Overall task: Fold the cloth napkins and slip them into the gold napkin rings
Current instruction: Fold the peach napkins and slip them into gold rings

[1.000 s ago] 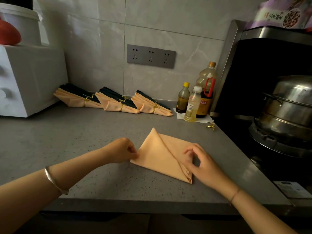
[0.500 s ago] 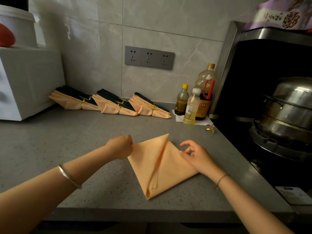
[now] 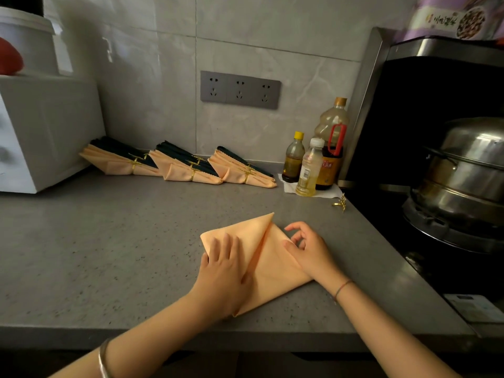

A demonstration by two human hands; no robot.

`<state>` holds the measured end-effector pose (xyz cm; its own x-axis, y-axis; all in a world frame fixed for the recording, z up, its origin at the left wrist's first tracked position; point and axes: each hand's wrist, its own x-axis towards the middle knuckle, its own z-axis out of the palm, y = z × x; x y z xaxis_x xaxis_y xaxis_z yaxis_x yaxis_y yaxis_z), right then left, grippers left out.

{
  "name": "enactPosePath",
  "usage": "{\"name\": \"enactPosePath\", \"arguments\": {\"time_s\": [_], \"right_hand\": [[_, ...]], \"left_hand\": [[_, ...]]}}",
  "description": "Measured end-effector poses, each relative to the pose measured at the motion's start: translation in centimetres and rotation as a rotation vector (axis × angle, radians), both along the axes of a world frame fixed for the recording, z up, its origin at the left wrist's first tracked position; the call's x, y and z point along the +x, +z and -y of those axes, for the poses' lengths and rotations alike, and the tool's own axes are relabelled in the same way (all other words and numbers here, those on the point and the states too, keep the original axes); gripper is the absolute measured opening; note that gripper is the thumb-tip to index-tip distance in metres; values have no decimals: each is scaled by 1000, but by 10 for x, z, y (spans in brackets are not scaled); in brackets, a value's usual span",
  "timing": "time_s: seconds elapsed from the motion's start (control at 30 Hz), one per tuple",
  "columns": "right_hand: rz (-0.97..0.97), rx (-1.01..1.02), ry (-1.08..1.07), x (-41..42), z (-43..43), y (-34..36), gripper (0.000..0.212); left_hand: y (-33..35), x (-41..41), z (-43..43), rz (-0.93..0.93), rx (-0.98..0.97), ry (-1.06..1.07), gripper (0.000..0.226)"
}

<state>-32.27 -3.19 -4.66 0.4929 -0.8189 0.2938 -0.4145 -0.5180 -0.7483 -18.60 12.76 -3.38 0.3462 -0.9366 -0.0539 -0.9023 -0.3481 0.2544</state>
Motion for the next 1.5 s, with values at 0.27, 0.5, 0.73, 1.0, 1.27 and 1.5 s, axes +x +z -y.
{"name": "enactPosePath", "arguments": {"time_s": [0.27,0.5,0.73,1.0,1.27,1.5], "right_hand": [[46,-59,-80,2,-12,2,15],[-120,-100,-95,1,-19,7,8],[-383,-357,289,23,-30,30,39],[-743,-237,383,35,-2,12,51],[-777,-199,248,36,22,10,51],[-694,-194,308,42,23,10,50]], "left_hand": [[2,6,0,-121,31,-25,67],[-6,-9,-3,-2,46,-50,74],[-3,18,12,107,91,-163,68],[-5,21,11,71,80,-177,66],[-9,15,13,47,49,-137,70],[-18,17,14,54,-28,-148,67]]}}
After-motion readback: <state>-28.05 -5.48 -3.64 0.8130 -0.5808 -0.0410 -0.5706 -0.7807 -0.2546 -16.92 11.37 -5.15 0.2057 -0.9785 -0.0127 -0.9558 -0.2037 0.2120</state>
